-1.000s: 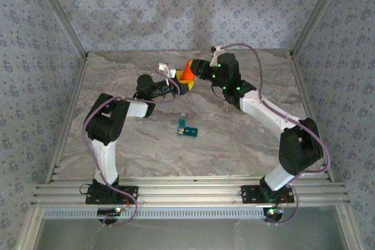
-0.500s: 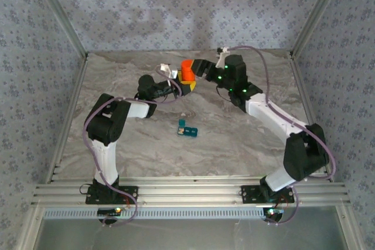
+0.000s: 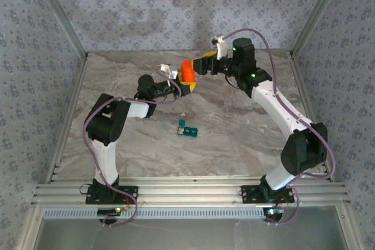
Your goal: Sort the pills into containers
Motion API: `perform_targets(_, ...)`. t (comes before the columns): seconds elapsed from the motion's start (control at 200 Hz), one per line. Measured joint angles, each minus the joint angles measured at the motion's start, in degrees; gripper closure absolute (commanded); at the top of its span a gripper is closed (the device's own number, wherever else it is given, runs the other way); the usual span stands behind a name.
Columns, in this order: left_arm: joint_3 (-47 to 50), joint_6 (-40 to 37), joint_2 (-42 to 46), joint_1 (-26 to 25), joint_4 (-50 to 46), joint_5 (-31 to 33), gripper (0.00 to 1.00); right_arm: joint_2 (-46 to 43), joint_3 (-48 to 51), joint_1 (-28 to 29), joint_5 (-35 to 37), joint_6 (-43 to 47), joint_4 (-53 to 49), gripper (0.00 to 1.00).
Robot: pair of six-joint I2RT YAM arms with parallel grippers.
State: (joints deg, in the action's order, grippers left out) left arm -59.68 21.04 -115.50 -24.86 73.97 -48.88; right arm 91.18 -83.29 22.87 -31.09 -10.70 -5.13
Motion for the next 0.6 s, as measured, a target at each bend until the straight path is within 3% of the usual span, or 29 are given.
perform_targets(0.27,-0.59,0.00,0.00,0.00,-0.02,-1.27,1.00,6.12,-5.53,2.19,-1.03,5.55,-7.02,0.24)
perform_targets(0.6,-0.68,0.02,0.00,0.00,-0.35,-1.49,1.00,7.87,-7.15,2.58,-1.29,7.15,-9.81,0.40)
